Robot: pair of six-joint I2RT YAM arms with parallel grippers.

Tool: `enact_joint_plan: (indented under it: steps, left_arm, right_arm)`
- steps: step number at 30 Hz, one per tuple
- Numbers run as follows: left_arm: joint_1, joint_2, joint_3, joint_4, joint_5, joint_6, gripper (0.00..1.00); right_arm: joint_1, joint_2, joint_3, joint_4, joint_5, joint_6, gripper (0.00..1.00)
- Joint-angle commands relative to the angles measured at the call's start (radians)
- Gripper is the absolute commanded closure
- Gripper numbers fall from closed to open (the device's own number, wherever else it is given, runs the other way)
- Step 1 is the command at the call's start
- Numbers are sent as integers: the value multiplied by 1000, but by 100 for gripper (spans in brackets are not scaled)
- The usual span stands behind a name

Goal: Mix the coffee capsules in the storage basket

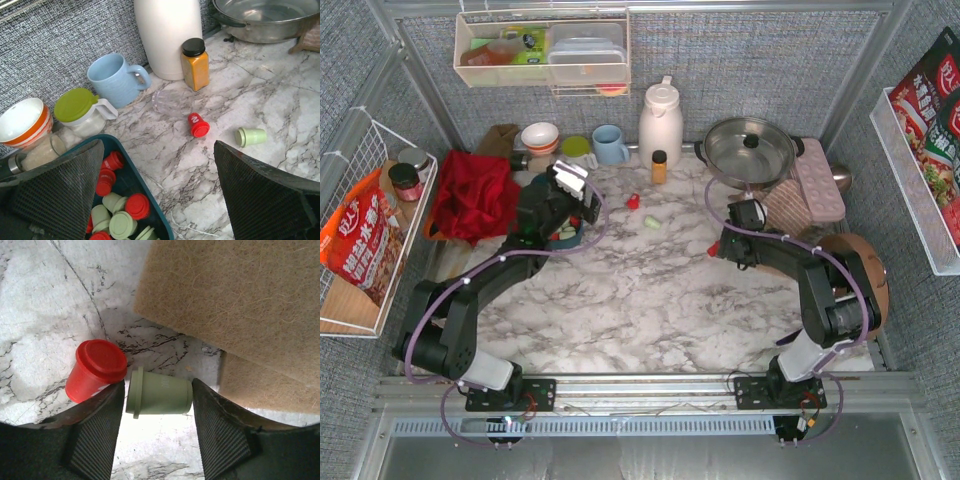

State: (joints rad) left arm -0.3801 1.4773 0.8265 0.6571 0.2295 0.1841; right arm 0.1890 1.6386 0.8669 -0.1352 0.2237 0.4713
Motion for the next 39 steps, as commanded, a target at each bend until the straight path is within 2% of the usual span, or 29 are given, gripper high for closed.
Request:
enact_joint_plan:
  steps: [1,5,9,12,15,19,25,30,35,38,39]
  left_arm:
    - [-4,-6,-13,62,57,14,1]
    - [-12,-1,-26,88,111,27,1]
    - [-31,6,-41,112,195,58,1]
    - [-54,2,-72,144,333,129,1]
    - [-96,0,-121,191,474,235,1]
    - [-164,21,-137,224,548,250,1]
    - [-206,48,-201,441,551,178,1]
    - [-218,48,-205,471,516,166,1]
    - [-222,33,-214,492,504,164,1]
    - [-221,34,-209,485,538,162,11]
    - [-221,35,-208,484,545,160,20]
  right_arm:
    - [-4,-3,6,9,-25,-20,44]
    - [-5,-31,2,0,-53,-37,56]
    - [-3,-83,3,-23,-81,-48,58]
    - [5,-159,2,-26,-159,-46,59]
    - [37,-267,-6,20,-262,-54,59]
    - [129,-392,-23,131,-370,-51,60]
    - [309,-455,-28,312,-442,-19,59]
    - [388,-421,-17,418,-459,26,59]
    - [427,-378,6,445,-475,37,59]
    - [441,-368,8,468,-478,41,59]
    - [444,-365,10,469,-477,41,59]
